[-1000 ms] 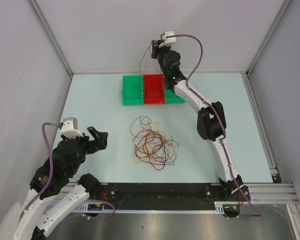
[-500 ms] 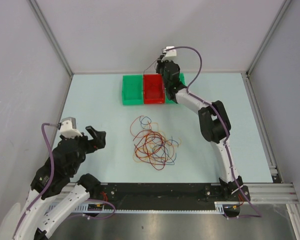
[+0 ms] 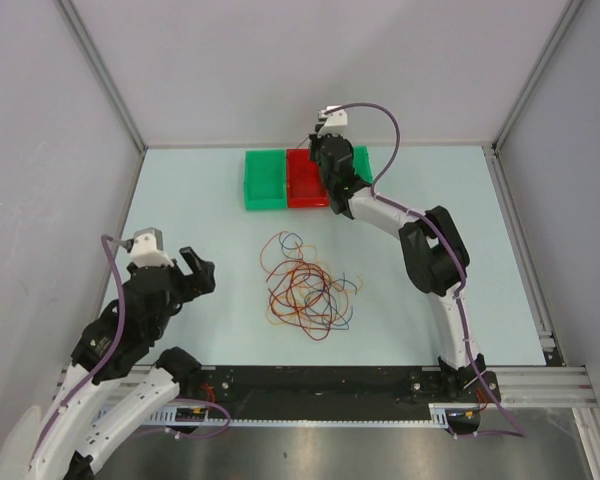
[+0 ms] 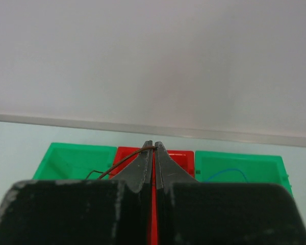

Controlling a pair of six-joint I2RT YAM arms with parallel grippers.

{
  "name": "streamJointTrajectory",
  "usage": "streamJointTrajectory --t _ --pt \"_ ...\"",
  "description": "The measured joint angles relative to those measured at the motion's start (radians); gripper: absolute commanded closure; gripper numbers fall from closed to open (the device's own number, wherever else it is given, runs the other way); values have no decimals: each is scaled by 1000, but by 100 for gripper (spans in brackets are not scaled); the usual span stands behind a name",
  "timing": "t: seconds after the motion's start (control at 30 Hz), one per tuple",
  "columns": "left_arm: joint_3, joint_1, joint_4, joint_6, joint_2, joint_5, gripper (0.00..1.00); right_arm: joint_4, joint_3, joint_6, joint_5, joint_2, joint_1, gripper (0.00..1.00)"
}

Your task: Untangle the cables

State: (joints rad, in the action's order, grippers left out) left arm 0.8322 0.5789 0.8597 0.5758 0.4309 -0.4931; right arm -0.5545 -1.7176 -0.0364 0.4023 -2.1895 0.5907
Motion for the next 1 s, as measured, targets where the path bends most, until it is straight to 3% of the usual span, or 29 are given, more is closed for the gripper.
streamJointTrajectory --t 0.3,0.67,1.0 --pt "0 -5 7 0 -3 -2 11 235 -111 -87 25 -47 -8 100" --pt "0 -6 7 0 -13 -2 11 586 -363 -313 -122 -208 -28 100" --pt "0 -10 6 0 -13 -2 11 827 -402 -562 -205 -241 -93 100"
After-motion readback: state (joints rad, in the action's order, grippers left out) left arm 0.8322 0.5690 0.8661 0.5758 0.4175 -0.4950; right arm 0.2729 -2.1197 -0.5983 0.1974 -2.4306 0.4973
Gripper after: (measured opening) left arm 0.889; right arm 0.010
